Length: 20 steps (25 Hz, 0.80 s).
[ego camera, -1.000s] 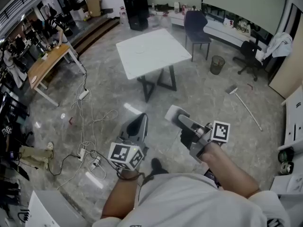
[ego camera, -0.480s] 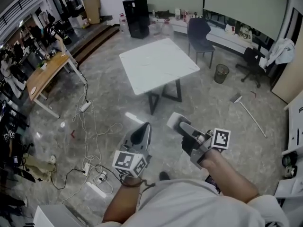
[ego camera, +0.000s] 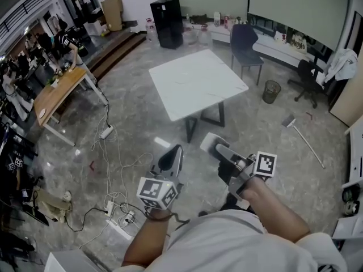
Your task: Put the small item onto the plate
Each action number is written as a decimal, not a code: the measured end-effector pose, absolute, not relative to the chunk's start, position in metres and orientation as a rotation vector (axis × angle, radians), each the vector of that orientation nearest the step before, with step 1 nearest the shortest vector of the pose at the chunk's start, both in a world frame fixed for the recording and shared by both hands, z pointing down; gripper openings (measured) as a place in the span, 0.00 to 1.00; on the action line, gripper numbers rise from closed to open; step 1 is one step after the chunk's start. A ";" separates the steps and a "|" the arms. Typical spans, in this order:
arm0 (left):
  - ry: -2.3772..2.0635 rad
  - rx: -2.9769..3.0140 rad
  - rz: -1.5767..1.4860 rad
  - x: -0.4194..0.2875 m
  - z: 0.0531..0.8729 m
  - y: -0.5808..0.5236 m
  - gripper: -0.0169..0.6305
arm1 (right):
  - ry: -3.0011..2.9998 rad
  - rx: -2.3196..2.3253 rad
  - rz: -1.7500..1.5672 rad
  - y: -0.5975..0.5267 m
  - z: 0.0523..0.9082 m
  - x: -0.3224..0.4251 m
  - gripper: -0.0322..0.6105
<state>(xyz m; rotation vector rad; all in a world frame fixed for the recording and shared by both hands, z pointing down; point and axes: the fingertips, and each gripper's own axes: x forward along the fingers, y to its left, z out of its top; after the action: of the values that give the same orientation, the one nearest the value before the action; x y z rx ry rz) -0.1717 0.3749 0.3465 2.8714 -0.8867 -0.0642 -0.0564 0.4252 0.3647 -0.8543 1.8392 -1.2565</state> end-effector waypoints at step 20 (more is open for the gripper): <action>-1.063 2.814 -0.080 -0.082 0.359 0.176 0.04 | 1.915 -0.745 -1.349 0.205 0.376 0.036 0.20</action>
<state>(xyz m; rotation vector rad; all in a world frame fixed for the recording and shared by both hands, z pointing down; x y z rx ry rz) -0.0820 0.1764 0.3594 2.8141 -1.0625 -0.0800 0.0356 0.2052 0.3765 -0.7452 1.9152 -1.3490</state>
